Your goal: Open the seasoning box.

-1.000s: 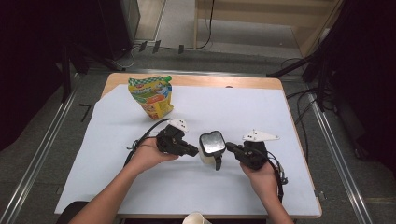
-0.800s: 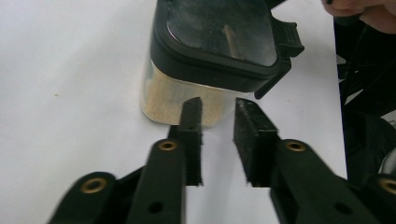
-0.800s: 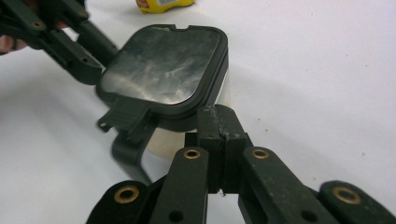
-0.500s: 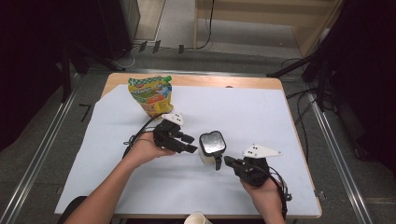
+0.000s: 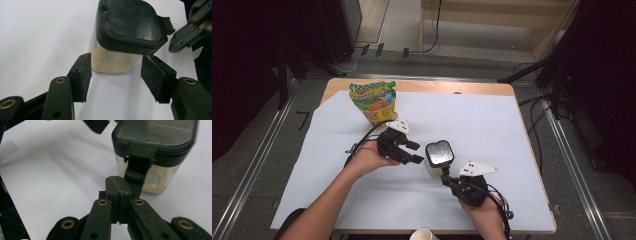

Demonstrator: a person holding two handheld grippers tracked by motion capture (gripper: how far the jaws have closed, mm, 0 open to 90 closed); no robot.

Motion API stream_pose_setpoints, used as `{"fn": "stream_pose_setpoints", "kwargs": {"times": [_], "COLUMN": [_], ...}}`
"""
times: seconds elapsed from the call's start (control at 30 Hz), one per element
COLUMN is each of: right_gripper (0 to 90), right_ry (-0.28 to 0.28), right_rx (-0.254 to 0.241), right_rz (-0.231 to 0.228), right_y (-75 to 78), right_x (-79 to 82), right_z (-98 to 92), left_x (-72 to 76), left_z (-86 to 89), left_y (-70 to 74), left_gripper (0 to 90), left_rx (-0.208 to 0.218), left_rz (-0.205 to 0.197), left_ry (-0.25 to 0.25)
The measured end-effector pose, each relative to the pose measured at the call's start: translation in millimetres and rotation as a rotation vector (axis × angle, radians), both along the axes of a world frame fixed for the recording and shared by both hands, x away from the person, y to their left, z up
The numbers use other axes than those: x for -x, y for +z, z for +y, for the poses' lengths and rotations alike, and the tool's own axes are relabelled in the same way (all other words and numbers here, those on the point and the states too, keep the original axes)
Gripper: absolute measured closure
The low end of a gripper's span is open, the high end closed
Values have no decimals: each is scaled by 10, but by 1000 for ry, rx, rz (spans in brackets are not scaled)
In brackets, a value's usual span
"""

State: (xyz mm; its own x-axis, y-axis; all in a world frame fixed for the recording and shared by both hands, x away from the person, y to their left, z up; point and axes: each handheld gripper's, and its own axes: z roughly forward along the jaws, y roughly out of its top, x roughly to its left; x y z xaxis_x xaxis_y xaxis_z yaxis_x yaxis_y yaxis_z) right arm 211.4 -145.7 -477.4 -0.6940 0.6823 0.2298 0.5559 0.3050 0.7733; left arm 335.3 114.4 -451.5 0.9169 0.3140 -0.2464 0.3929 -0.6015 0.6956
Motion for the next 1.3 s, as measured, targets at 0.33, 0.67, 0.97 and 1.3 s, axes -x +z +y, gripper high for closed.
{"fn": "stream_pose_setpoints", "kwargs": {"times": [0.33,0.67,0.97,1.3], "right_gripper": [900,900,900,900], "right_ry": [10,11,-36,-77], "right_rx": [29,38,14,20], "right_rz": [12,19,58,64], "right_y": [-92,-90,-75,-57], "right_x": [-61,-88,-146,-220], "right_z": [69,-17,-237,-450], "left_x": [-4,8,30,33], "left_z": [2,-11,-54,-126], "left_y": [14,11,1,-31], "left_gripper": [431,421,416,382], "left_rx": [13,20,16,8], "left_rz": [-6,-7,9,12], "left_ry": [5,-15,-35,-29]}}
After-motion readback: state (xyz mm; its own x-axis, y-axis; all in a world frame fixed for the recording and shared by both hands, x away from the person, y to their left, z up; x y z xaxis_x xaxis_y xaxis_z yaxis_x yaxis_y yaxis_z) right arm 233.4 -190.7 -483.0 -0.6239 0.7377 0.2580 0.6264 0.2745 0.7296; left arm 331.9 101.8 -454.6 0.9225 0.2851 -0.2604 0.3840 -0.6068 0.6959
